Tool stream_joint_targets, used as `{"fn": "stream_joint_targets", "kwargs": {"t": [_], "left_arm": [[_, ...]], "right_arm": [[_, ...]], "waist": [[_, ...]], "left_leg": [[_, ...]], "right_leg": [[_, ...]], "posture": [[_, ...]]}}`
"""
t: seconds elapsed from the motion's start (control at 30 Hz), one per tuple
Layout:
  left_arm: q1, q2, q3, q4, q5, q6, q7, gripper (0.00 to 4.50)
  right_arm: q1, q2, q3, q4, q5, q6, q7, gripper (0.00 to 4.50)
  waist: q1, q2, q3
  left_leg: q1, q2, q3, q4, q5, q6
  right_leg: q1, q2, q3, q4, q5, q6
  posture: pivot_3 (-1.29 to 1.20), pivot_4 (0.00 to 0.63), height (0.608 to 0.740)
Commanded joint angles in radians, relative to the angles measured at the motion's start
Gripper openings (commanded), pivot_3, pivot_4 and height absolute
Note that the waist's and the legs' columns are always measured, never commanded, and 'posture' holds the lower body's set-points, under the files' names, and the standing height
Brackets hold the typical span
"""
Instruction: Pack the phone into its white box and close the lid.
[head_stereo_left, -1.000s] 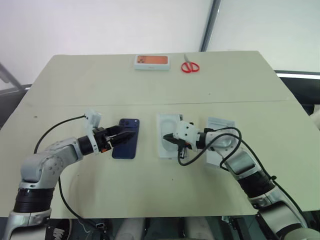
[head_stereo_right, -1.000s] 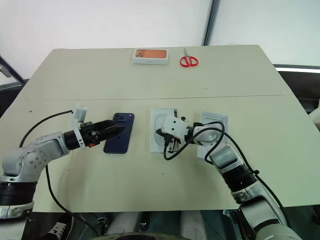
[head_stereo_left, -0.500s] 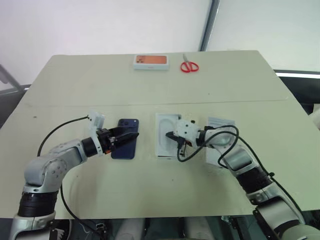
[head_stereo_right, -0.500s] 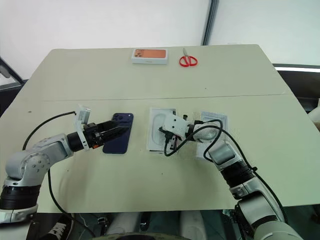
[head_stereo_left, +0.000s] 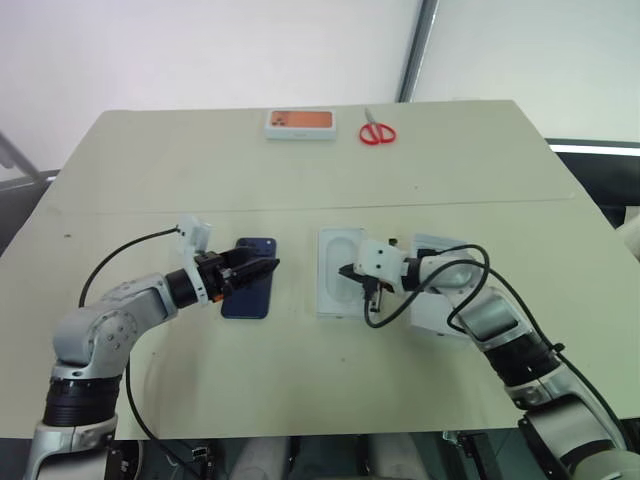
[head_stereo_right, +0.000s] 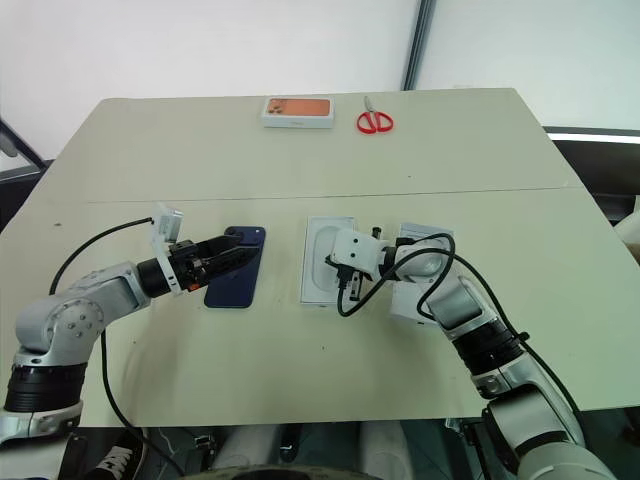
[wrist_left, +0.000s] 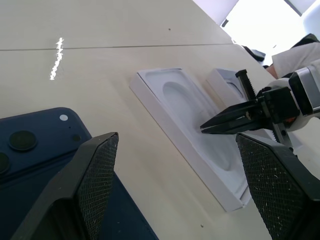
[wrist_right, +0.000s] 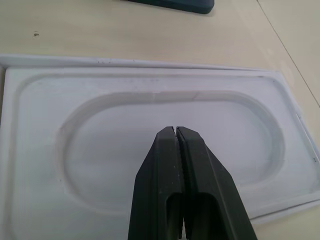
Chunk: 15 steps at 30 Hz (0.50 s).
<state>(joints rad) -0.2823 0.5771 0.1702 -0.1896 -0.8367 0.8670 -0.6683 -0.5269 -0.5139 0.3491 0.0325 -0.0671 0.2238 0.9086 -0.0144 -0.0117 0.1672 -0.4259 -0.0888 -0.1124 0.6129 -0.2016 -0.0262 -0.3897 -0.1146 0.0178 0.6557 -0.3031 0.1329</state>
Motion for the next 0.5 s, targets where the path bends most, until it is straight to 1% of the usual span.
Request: {"fn": "stream_joint_targets", "kwargs": {"t": [0.03, 0.13, 0.27, 0.5], "left_arm": [[-0.015, -0.004, 0.016, -0.006, -0.004, -0.002, -0.001, 4.00], [-0.014, -0.010, 0.017, -0.004, -0.010, 0.003, 0.000, 4.00], [-0.012, -0.019, 0.015, -0.017, -0.011, 0.014, 0.009, 4.00], [-0.002, -0.014, 0.020, -0.026, -0.007, 0.022, 0.007, 4.00]], "right_arm": [[-0.041, 0.016, -0.035, -0.052, 0.026, 0.008, -0.004, 0.09], [-0.057, 0.036, -0.046, -0.018, 0.025, -0.003, -0.028, 0.09], [-0.047, 0.030, -0.012, 0.034, -0.021, -0.052, -0.040, 0.09], [0.010, 0.014, 0.031, -0.011, -0.032, -0.054, 0.011, 0.09]], "waist": [[0.000, 0.000, 0.000], [0.000, 0.000, 0.000], [0.001, 0.000, 0.000], [-0.001, 0.000, 0.000]], "left_leg": [[0.000, 0.000, 0.000, 0.000, 0.000, 0.000], [0.000, 0.000, 0.000, 0.000, 0.000, 0.000], [0.000, 0.000, 0.000, 0.000, 0.000, 0.000], [0.000, 0.000, 0.000, 0.000, 0.000, 0.000]], "right_leg": [[0.000, 0.000, 0.000, 0.000, 0.000, 0.000], [0.000, 0.000, 0.000, 0.000, 0.000, 0.000], [0.000, 0.000, 0.000, 0.000, 0.000, 0.000], [0.000, 0.000, 0.000, 0.000, 0.000, 0.000]], "posture": [[0.00, 0.150, 0.740], [0.00, 0.150, 0.740], [0.00, 0.150, 0.740], [0.00, 0.150, 0.740]]}}
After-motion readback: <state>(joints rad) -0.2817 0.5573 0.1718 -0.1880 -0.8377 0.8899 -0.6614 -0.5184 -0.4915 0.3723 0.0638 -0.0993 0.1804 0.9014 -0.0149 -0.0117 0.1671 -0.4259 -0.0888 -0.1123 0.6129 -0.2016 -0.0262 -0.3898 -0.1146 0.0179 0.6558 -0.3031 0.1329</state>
